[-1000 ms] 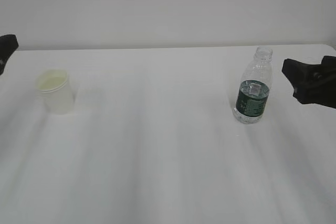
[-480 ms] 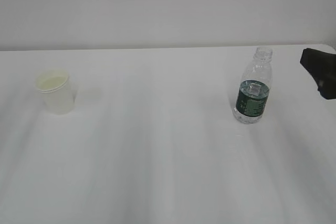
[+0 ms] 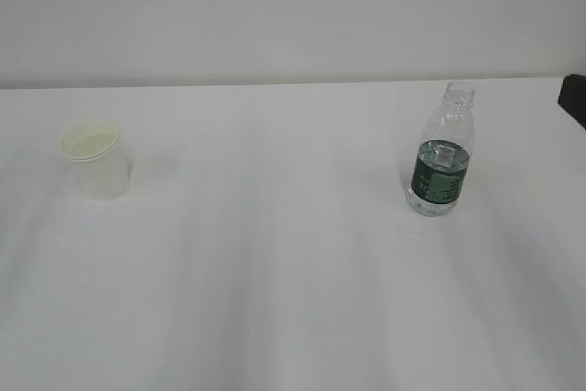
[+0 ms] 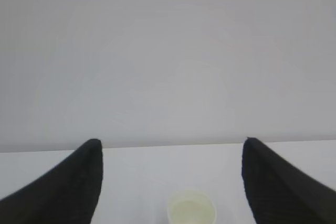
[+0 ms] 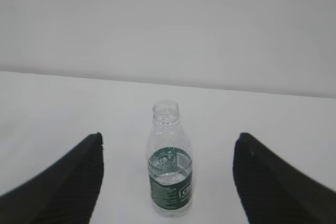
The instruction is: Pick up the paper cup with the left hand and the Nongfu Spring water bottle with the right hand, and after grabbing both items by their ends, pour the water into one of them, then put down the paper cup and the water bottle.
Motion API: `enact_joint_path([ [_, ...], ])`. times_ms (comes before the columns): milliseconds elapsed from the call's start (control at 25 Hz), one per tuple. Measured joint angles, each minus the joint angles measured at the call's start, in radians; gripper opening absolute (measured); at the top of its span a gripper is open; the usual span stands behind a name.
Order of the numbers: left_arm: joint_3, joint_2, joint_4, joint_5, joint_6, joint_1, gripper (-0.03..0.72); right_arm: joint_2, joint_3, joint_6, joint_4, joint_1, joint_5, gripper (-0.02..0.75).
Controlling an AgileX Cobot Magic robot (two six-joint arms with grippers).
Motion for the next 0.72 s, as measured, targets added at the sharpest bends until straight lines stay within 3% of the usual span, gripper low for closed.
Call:
enact_joint_path([
  [280, -0.002, -0.099, -0.001, 0.107, 0.000, 0.000, 0.588, -0.069, -0.046, -0.010, 0.000, 0.000, 0.122, 0.576],
  [720, -0.138, -0.190, -0.002, 0.423, 0.000, 0.000, 0.588, -0.182, -0.107, -0.012, -0.022, 0.000, 0.348, 0.576],
])
